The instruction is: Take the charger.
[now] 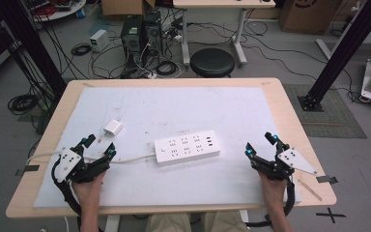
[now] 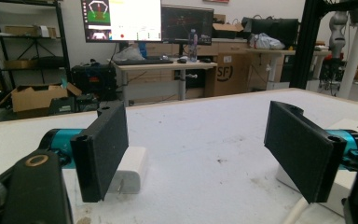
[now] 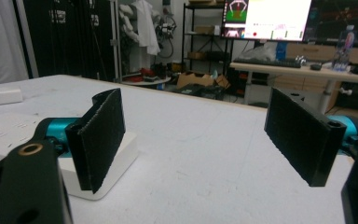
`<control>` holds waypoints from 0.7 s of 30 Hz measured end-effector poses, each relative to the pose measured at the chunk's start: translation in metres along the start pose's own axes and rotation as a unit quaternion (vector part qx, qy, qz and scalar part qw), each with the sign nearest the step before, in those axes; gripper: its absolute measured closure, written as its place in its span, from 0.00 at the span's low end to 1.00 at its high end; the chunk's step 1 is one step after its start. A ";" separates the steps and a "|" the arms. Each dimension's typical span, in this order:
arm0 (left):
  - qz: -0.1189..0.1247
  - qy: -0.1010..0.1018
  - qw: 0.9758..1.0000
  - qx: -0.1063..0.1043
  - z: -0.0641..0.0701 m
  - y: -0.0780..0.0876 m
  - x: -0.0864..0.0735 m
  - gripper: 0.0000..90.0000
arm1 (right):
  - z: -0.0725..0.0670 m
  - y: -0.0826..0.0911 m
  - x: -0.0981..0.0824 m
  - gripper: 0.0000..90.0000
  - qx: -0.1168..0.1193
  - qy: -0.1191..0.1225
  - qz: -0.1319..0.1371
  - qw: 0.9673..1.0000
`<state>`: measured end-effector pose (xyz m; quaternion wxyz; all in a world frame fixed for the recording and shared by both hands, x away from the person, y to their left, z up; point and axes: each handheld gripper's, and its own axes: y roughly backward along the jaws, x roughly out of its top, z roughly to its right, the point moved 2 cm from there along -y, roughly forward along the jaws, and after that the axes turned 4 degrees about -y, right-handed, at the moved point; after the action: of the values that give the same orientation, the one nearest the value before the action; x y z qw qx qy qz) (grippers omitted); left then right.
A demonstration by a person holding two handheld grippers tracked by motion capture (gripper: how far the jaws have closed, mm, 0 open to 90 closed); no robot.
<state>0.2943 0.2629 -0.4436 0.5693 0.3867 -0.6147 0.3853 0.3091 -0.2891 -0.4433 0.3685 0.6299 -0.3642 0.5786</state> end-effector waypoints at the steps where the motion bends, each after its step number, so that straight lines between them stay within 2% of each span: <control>1: -0.002 -0.001 1.000 0.000 0.000 0.000 0.000 0.24 | 0.000 0.000 0.000 0.23 0.001 -0.003 -0.003 1.000; 2: -0.002 -0.001 1.000 0.000 0.000 0.000 0.000 0.24 | 0.000 -0.001 0.000 0.23 -0.002 -0.008 -0.007 1.000; 5: 0.000 -0.001 1.000 0.001 0.000 0.000 0.000 0.24 | 0.001 -0.002 0.000 0.23 0.000 -0.004 -0.007 1.000; 9: -0.001 0.000 1.000 0.001 0.000 0.000 0.000 0.24 | 0.003 -0.001 0.001 0.23 0.006 -0.032 -0.024 0.999; 14: -0.004 -0.005 1.000 0.000 0.001 0.000 0.000 0.24 | 0.006 0.001 0.002 0.23 0.018 -0.055 -0.019 0.998; 17: -0.004 -0.002 1.000 0.004 0.000 -0.001 0.000 0.24 | 0.006 0.003 0.002 0.23 0.021 -0.054 -0.014 0.998; 18: -0.004 -0.003 1.000 0.006 0.000 -0.001 0.000 0.24 | 0.007 0.006 0.003 0.23 0.023 -0.061 -0.002 0.998; 20: -0.005 -0.002 1.000 0.007 0.000 -0.001 0.001 0.25 | 0.008 0.007 0.003 0.23 0.025 -0.067 0.002 0.997; 21: -0.006 0.000 1.000 0.007 -0.001 -0.001 0.001 0.25 | 0.010 0.009 0.004 0.23 0.023 -0.078 0.008 0.997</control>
<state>0.2950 0.2633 -0.4426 0.5694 0.3943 -0.6094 0.3859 0.3057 -0.3020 -0.4400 0.3196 0.6784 -0.3834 0.5391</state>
